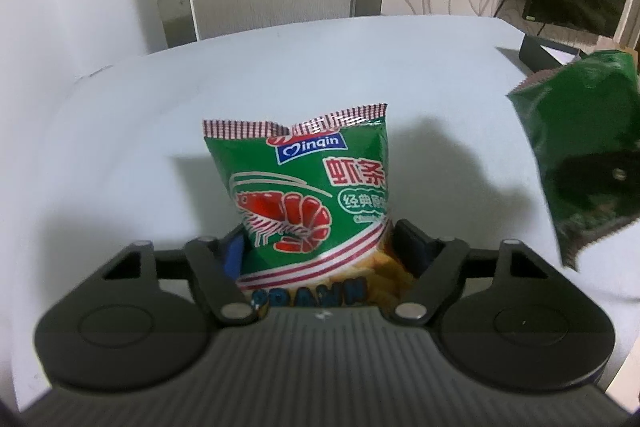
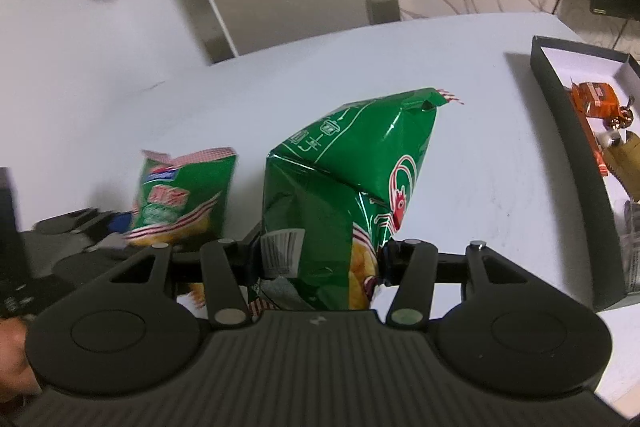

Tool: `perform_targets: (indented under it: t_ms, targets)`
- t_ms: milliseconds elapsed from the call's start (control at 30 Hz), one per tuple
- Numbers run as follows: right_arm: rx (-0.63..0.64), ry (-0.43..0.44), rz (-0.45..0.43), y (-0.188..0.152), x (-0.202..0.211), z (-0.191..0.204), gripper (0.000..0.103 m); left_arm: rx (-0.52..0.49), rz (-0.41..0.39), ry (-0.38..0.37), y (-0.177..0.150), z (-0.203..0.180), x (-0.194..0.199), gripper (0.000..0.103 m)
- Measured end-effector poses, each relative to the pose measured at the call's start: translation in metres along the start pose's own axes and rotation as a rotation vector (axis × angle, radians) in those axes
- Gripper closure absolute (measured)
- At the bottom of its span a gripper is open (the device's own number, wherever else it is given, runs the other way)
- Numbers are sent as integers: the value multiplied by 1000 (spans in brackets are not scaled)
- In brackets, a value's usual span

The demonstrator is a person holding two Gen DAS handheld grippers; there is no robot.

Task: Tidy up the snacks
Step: 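Carry the shrimp-cracker bag and green chip bag over the black box with both tools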

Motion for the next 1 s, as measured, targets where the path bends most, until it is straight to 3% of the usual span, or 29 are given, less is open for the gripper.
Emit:
perform_targets:
  t_ms: [333, 1000]
  targets:
    - [29, 52, -8, -10, 40, -9, 46, 40, -49, 37, -1, -6, 13, 41]
    - [27, 113, -46, -24, 65, -26, 46, -9, -120, 14, 19, -39, 28, 43]
Point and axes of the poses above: each gripper's, at about its wrist camera, not at the fingertips, and x roughly against the way its jaws point, z to its left, y to its top, the point moved 1 cm from there along -x, roughly the way its jaws point, and after that the axes turned 5 degrees about y, right-handed, at the moved point
